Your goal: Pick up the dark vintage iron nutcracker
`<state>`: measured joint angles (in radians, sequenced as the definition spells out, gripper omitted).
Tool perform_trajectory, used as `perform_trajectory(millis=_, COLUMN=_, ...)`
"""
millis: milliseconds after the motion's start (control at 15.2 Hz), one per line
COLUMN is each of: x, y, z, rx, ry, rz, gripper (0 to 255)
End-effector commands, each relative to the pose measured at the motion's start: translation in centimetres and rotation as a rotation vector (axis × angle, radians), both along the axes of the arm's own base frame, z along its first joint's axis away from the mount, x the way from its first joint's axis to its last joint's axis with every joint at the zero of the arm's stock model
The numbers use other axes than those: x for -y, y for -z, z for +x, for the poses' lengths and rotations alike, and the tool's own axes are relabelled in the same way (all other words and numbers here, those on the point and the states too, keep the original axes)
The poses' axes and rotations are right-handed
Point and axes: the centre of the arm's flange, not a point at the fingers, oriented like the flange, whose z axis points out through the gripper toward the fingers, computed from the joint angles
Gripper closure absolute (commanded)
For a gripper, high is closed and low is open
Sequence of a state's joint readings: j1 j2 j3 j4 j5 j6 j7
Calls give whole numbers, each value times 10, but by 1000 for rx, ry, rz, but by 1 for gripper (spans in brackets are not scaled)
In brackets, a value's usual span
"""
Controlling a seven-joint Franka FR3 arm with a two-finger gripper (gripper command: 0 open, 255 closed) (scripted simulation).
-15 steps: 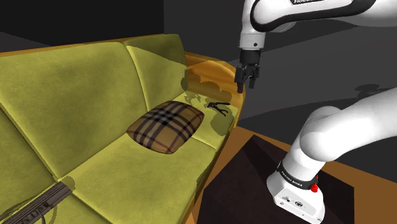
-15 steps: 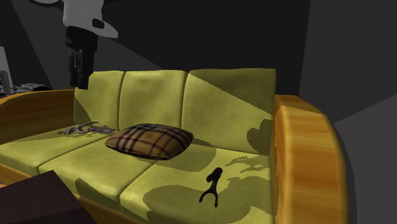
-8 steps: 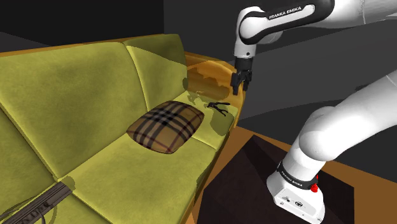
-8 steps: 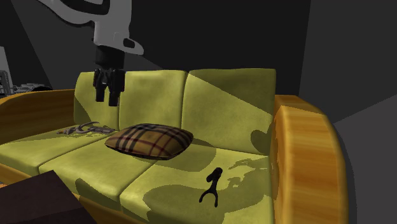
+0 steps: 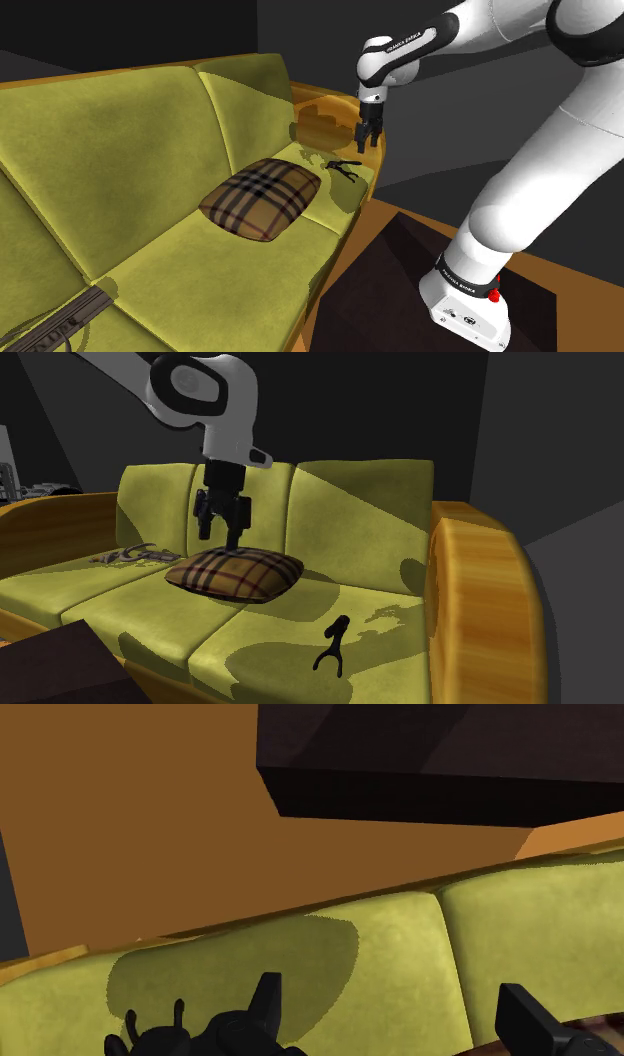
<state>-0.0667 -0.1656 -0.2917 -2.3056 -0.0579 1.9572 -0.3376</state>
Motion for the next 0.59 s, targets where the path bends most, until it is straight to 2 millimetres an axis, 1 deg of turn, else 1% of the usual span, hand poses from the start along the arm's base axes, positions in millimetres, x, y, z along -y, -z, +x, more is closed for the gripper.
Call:
perform_trajectory(millis=0, x=15, y=14, z=16, rx=1, ry=-15, rz=3, gripper=0)
perform_trajectory(millis=528, x=75, y=74, z=78, rx=5, ry=-67, rz=16, gripper=0)
